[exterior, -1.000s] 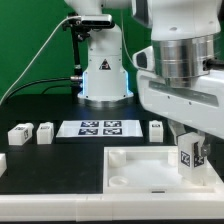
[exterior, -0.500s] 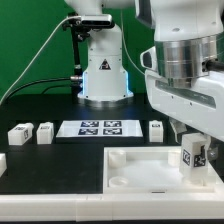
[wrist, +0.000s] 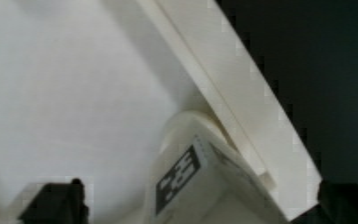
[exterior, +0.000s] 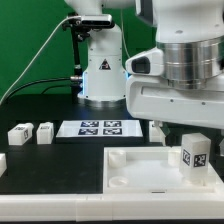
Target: Assemble one leg
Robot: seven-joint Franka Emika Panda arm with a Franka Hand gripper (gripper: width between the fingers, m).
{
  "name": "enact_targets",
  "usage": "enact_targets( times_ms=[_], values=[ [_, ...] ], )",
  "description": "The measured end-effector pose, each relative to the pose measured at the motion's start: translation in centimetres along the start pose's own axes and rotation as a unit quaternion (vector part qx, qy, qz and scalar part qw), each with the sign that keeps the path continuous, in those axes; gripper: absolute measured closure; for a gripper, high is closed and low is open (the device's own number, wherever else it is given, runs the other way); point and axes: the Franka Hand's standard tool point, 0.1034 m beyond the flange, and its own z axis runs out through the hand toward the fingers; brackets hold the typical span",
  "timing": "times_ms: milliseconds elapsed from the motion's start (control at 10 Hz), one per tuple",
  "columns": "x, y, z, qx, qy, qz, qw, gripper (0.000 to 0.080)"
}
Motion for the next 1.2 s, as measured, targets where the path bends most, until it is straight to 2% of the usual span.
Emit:
enact_targets(
  times_ms=[100, 200, 400, 800, 1000, 1100, 1200],
  values=[
    [-0.28, -0.17, 0.00, -0.025, 0.002, -0.088, 0.996, 0.0150],
    [-0.23, -0.12, -0.01, -0.029, 0.003, -0.152, 0.988, 0.0150],
    [0.07, 0.29, -0.06, -0.028, 0.000, -0.260, 0.965, 0.0150],
    [0.12, 0.25, -0.06, -0.027, 0.001, -0.268, 0.963, 0.0180],
    [0.11, 0.25, -0.06, -0.027, 0.001, -0.268, 0.963, 0.0451],
    [0.12, 0.25, -0.06, -0.027, 0.001, -0.268, 0.963, 0.0451],
    [0.11, 0.24, -0.06, -0.027, 0.001, -0.259, 0.965, 0.0508]
  ],
)
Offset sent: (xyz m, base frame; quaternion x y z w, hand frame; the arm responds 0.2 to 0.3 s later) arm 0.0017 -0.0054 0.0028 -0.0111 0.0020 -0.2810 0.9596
